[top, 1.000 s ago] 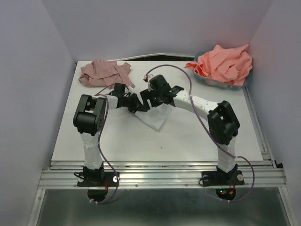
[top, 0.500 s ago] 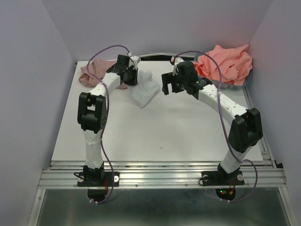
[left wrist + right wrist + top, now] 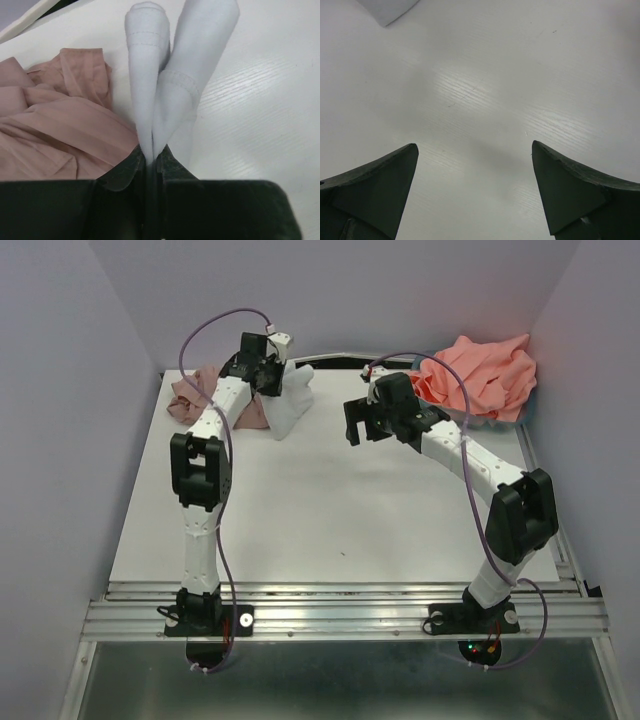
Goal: Fold and stack the skirts
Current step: Neatly place the folded skirt to the corner
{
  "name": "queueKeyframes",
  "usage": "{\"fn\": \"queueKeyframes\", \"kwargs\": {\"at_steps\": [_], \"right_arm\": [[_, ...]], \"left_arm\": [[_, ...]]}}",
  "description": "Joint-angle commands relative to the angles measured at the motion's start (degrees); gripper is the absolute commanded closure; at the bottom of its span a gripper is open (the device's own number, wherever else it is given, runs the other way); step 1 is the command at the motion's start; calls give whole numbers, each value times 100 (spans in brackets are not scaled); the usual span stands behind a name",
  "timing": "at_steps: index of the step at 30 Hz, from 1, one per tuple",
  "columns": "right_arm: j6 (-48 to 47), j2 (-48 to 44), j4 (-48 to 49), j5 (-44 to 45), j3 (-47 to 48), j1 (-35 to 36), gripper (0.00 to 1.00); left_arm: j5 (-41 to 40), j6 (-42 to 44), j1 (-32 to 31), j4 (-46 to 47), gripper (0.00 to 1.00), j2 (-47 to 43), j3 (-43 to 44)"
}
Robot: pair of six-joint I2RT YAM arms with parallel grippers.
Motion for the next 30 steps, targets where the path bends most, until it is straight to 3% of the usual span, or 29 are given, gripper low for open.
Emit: {"fn": "queueKeyframes", "kwargs": {"at_steps": [1,9,18,30], "right_arm": [[-77,-8,131,-62,-68,27,0],[-50,115,131,-62,-24,27,0],[-59,168,123,-264,-59,27,0],[-94,273,96,-273,-103,27,0]], "left_arm": [[317,-83,308,146,100,-135,542],[888,-170,581,252,100,-231,701],[1705,-654,1222,1024,100,-363,358],[2250,-1471,2329,1676,100,418,-187]]}}
